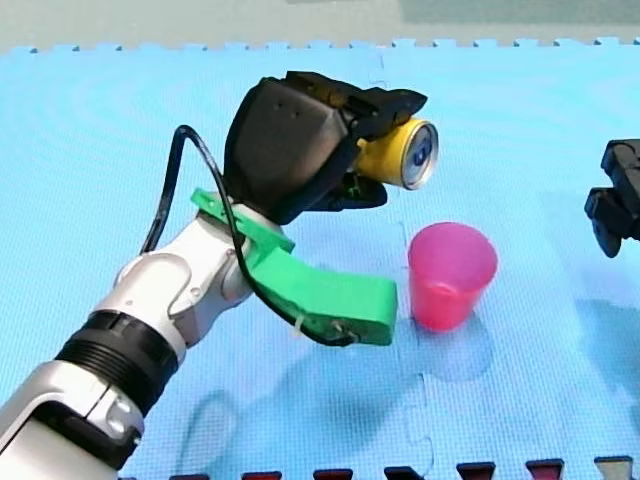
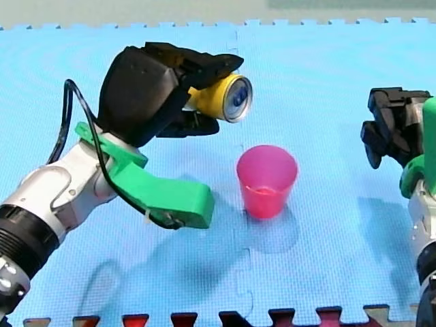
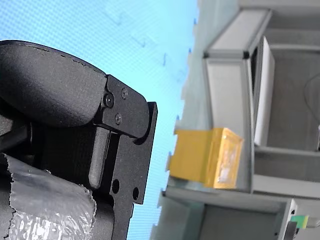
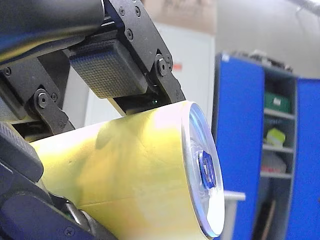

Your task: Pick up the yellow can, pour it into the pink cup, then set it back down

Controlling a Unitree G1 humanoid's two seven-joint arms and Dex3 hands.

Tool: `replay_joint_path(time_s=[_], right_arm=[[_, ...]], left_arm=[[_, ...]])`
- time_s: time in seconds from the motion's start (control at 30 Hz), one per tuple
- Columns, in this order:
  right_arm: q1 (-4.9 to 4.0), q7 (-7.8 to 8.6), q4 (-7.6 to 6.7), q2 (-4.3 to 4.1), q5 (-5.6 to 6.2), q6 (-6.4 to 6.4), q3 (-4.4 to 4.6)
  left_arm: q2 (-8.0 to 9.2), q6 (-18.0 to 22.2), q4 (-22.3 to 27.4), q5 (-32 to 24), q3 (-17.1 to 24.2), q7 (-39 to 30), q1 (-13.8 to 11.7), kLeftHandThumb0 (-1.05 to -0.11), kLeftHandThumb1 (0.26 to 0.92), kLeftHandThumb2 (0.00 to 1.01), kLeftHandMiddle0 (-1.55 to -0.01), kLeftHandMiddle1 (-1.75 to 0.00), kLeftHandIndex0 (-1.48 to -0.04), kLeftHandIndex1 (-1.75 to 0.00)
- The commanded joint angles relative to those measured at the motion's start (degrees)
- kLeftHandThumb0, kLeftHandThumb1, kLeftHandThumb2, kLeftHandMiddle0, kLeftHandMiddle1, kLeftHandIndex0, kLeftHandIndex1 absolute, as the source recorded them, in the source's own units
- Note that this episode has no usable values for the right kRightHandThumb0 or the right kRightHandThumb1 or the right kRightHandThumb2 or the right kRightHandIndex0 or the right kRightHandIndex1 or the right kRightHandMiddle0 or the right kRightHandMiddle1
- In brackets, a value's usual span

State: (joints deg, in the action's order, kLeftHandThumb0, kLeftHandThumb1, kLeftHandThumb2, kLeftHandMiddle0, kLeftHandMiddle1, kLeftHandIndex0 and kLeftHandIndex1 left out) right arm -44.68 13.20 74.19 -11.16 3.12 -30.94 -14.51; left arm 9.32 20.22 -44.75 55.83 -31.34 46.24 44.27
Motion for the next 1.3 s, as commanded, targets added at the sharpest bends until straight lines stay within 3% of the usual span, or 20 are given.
replay_joint_path(time_s=[0.0, 0.63, 1.1, 1.13, 1.2, 1.27], right_arm=[[0.1, -0.15, 0.13, -0.29, -0.13, -0.26, 0.05], [0.15, -0.78, 0.13, -0.09, -0.45, -0.47, 0.34], [0.19, -1.01, 0.16, -0.16, -0.77, -0.5, 0.44], [0.18, -1.05, 0.16, -0.16, -0.83, -0.48, 0.45], [0.2, -1.12, 0.15, -0.15, -0.91, -0.47, 0.46], [0.2, -1.19, 0.15, -0.13, -0.95, -0.44, 0.46]], left_arm=[[0.25, -0.39, -0.58, 0.62, -0.81, 2.13, 0.85, -0.305, 0.84, 0.0, -1.36, -0.05, -1.26, -0.02], [-0.26, -3.42, -5.71, 3.15, -5.47, 11.27, 2.9, -0.267, 0.852, 0.0, -1.33, -0.11, -1.27, -0.04], [-1.2, -4.29, -6.07, 2.81, -6.27, 11.45, 3.47, -0.252, 0.858, 0.0, -1.31, -0.18, -1.27, -0.06], [-1.48, -4.46, -6.26, 2.78, -6.36, 11.32, 3.7, -0.251, 0.859, 0.0, -1.29, -0.23, -1.27, -0.07], [-2.09, -4.75, -7.04, 2.72, -6.57, 11.18, 4.21, -0.253, 0.86, 0.0, -1.06, -0.73, -1.19, -0.22], [-2.41, -4.81, -7.78, 2.65, -6.76, 11.25, 4.58, -0.256, 0.86, 0.0, -0.95, -0.99, -1.05, -0.49]])
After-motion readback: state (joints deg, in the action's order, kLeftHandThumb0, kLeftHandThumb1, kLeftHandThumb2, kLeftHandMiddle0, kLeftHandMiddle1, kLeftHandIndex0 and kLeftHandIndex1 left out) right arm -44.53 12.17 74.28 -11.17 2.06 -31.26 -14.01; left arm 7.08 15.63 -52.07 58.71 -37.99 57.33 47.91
